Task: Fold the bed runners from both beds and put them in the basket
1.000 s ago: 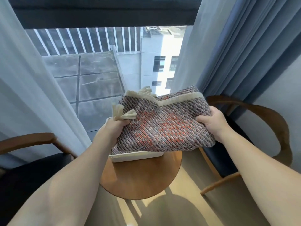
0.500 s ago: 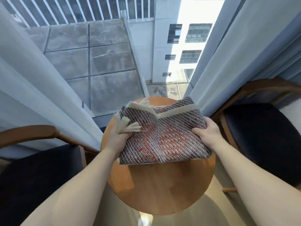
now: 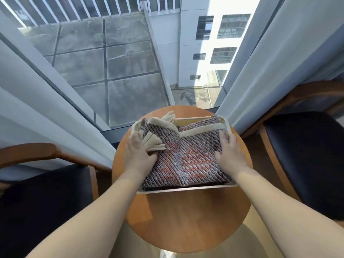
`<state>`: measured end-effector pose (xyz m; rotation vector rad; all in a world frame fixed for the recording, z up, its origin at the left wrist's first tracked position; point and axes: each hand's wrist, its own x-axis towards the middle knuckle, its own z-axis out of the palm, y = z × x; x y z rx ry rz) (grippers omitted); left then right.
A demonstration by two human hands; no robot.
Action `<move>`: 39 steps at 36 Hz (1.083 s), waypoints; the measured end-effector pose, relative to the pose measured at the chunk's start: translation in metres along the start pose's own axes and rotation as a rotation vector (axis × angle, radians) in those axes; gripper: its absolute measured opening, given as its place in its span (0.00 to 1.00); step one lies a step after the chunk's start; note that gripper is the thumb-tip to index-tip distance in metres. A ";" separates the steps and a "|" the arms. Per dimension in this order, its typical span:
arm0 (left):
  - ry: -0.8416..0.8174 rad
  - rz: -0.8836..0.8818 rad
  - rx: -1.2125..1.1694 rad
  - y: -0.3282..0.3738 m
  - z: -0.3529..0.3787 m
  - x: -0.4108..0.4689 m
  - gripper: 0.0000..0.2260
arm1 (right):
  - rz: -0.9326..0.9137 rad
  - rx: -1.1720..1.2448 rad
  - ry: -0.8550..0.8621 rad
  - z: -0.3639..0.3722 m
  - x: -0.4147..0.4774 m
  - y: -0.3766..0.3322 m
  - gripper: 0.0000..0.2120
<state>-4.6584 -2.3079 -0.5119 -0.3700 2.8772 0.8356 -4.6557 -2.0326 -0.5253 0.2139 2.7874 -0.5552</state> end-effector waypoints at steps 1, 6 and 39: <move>0.014 0.083 0.053 0.003 -0.001 0.001 0.39 | -0.054 -0.076 -0.001 0.000 0.001 0.000 0.34; -0.070 0.309 0.315 0.002 -0.001 0.033 0.38 | -0.217 -0.330 -0.042 0.001 0.015 -0.003 0.34; -0.225 0.390 0.526 0.050 -0.002 0.029 0.32 | -0.244 -0.309 -0.065 -0.046 0.006 -0.029 0.33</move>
